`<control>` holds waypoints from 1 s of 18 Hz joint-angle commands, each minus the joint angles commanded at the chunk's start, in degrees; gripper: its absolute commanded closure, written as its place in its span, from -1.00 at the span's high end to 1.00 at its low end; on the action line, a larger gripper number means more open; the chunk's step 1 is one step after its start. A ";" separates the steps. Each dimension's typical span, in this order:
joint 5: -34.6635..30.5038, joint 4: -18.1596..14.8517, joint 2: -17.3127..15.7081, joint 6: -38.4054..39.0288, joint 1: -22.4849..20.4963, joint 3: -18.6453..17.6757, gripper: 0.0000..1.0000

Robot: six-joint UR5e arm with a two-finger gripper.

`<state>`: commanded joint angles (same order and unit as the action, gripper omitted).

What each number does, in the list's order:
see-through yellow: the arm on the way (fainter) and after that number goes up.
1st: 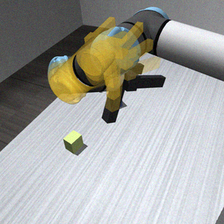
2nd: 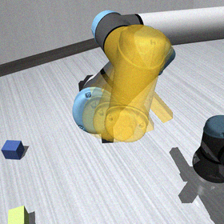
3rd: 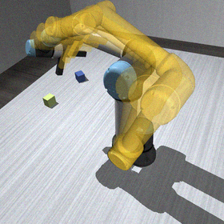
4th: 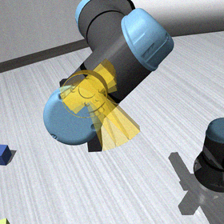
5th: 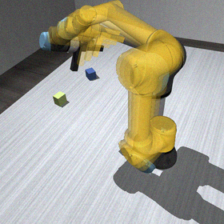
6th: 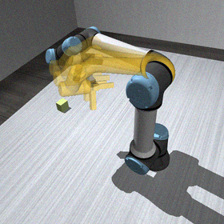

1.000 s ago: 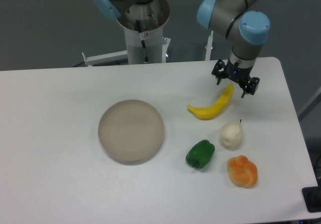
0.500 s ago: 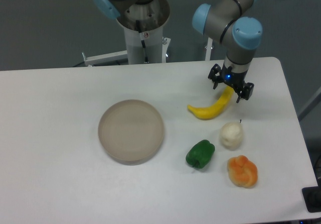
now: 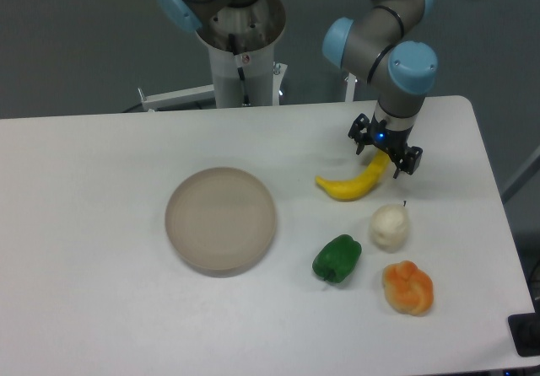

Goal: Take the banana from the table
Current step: 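Lower the open gripper onto the banana's stem end and close it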

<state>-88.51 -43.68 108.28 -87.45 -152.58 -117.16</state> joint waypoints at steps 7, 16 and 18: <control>0.00 0.00 0.26 1.94 -0.09 0.96 0.11; -0.09 -0.18 0.26 2.38 -0.35 2.02 -0.57; -0.26 -0.18 0.26 2.38 -0.35 2.54 -0.58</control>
<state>-88.77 -43.86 108.54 -85.08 -152.93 -114.61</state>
